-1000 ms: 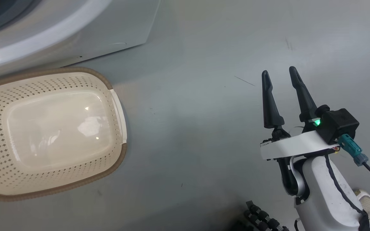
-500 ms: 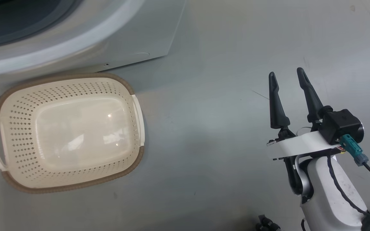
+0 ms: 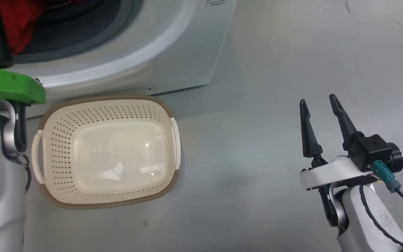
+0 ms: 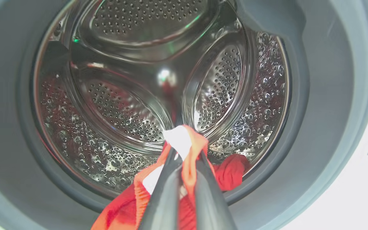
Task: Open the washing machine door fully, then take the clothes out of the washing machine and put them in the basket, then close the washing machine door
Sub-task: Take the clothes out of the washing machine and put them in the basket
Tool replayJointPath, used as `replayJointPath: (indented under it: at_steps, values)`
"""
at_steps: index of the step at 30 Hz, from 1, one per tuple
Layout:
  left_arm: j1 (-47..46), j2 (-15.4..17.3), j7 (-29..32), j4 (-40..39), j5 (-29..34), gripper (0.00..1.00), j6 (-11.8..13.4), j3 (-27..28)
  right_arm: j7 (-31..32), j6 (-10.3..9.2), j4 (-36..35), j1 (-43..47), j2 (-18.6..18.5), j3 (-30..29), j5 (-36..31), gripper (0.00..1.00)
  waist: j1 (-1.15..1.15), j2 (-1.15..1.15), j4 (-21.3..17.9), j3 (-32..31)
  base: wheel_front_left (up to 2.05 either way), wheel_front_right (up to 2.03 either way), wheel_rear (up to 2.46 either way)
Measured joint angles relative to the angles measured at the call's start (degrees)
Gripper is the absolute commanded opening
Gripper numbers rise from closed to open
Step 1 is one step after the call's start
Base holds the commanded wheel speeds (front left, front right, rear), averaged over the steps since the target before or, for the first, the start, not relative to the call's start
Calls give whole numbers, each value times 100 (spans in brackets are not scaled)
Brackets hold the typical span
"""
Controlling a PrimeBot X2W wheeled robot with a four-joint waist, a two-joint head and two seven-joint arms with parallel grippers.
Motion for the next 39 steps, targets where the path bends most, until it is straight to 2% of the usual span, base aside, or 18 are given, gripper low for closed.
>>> replayJointPath:
  at_steps: [8, 11, 20, 29, 39]
  values:
    - [751, -226, -417, -476, 19, 0, 99, -163, 0, 62, 74, 231, -38, -29, -38, 100, 0, 0, 320, -484, 0, 0, 0]
    - [1133, -356, -446, -570, 8, 0, 108, -198, 0, 142, 74, 291, -44, -5, -65, 100, 0, 0, 410, -659, 0, 0, 0]
    - [2098, -717, -499, -654, -179, 0, 194, -336, 0, 183, 185, 630, -44, -35, -81, 100, 0, 0, 596, -1177, 0, 0, 0]
    - [2726, -728, -345, -643, -254, 0, 194, -541, 0, 245, 221, 751, 2, 125, -81, 100, 0, 0, 686, -1578, 0, 0, 0]
    - [3104, -764, -10, -269, -441, 0, 167, -783, 0, 292, 147, 756, 34, 159, -81, 100, 0, 0, 479, -1514, 0, 0, 0]
